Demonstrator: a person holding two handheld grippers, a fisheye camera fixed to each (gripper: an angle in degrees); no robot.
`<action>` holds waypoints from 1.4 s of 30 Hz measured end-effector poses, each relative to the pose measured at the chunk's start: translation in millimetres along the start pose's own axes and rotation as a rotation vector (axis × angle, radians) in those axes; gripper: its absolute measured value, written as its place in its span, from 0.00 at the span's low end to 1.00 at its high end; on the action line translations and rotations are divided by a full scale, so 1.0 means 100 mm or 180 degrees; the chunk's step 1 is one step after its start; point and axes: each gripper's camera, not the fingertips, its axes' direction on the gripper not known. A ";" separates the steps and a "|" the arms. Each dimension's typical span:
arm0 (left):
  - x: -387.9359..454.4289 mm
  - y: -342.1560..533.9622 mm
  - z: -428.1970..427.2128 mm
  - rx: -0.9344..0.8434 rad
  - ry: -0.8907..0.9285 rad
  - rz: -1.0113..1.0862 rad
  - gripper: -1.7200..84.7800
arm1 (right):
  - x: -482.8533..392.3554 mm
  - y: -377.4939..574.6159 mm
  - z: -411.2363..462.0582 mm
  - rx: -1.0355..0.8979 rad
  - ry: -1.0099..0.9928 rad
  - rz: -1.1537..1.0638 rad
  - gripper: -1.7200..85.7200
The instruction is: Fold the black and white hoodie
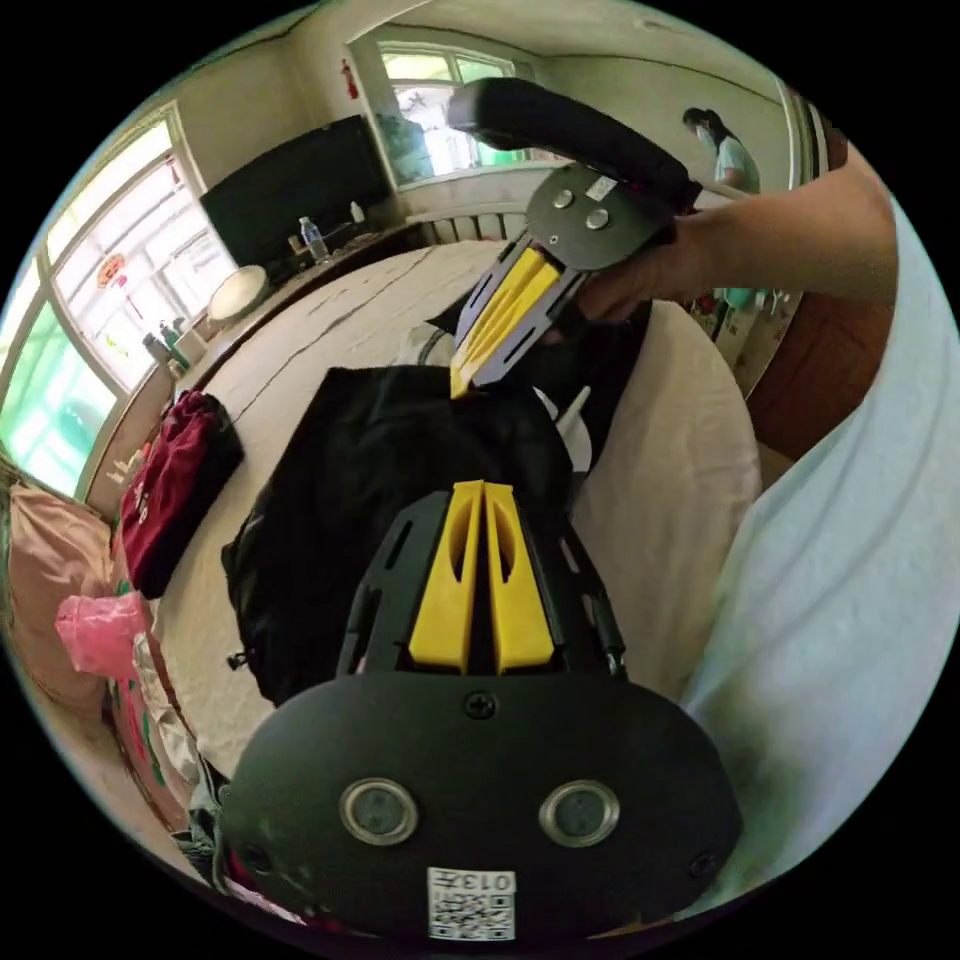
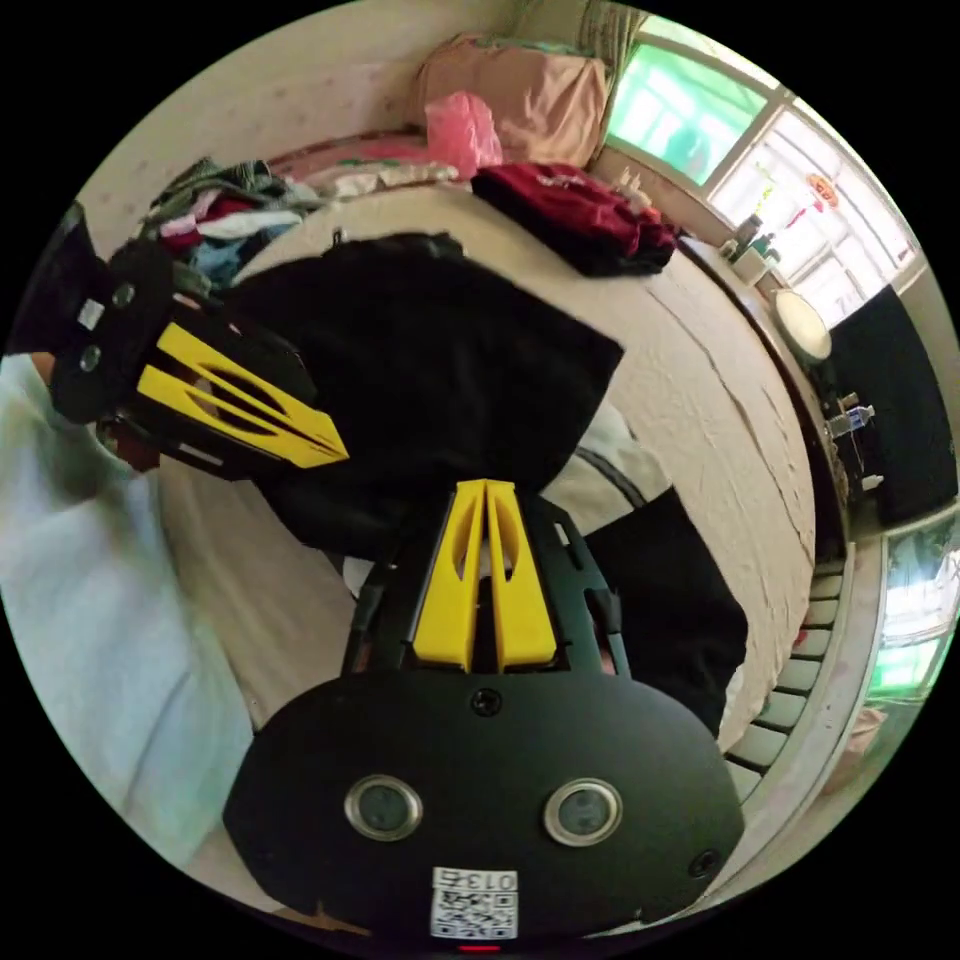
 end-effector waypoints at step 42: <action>-2.72 1.50 -1.65 0.0136 0.1030 -0.3024 0.21 | 0.78 -3.13 0.34 -0.0312 -0.1342 -0.0305 0.17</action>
